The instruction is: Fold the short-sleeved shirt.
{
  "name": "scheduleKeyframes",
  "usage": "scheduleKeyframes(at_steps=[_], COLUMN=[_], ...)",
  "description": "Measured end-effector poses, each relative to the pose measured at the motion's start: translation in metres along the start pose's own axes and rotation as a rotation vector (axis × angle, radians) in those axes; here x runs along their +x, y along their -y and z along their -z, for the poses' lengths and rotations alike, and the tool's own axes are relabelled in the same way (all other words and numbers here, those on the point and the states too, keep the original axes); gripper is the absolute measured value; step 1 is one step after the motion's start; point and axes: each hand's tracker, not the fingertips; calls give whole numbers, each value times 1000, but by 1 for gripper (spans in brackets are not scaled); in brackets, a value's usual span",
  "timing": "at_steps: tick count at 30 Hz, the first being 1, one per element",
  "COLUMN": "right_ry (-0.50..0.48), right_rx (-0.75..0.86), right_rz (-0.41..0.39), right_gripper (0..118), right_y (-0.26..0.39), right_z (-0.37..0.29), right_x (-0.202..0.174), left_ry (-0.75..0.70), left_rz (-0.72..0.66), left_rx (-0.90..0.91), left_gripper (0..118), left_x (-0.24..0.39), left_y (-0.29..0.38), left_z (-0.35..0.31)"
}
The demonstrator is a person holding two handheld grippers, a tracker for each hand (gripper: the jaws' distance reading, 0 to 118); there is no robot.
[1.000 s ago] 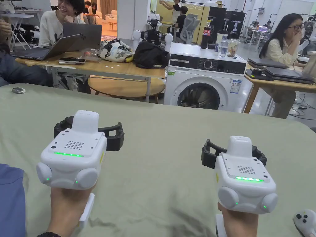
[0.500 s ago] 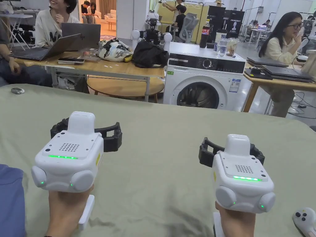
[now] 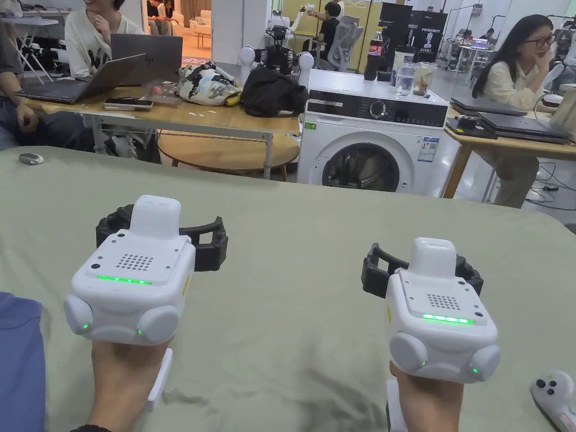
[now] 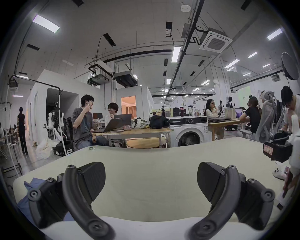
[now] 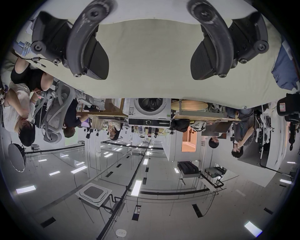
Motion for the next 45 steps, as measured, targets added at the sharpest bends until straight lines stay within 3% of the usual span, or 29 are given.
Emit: scheduleKeyframes(at_steps=[7, 9, 12, 13, 14, 15, 17, 21, 29, 36, 45], right_ry=[3, 4, 2, 9, 26, 26, 3, 20, -37, -183, -434], right_rx=[3, 4, 9, 1, -12, -6, 10, 21, -23, -26, -71], right_rz=[-15, -9, -14, -19, -18, -3, 36, 31, 25, -4, 2], right_gripper=[103, 93, 18, 1, 0, 0, 0, 0, 0, 0, 0], right_y=[1, 1, 2, 2, 1, 1, 1, -1, -11, -23, -22], right_z=[-1, -2, -3, -2, -1, -2, -4, -6, -2, -7, -28], right_x=[-2, -2, -2, -2, -3, -3, 3, 5, -11, -95, -216], left_ry=[9, 20, 30, 24, 21, 16, 2, 22, -29, -144, -222], left_rz=[-23, -28, -26, -20, -17, -10, -4, -32, -63, -16, -155], left_rx=[-6, -7, 4, 3, 1, -3, -3, 2, -82, -219, -568], left_gripper=[113, 105, 53, 23, 7, 0, 0, 0, 0, 0, 0], left_x=[-3, -4, -4, -3, -2, -2, -1, -4, -32, -102, -240], left_y=[-1, 0, 0, 0, -1, -1, -2, -3, -6, -12, 8], left_z=[-1, -1, -3, -3, -2, -2, -2, -4, -9, -40, -80])
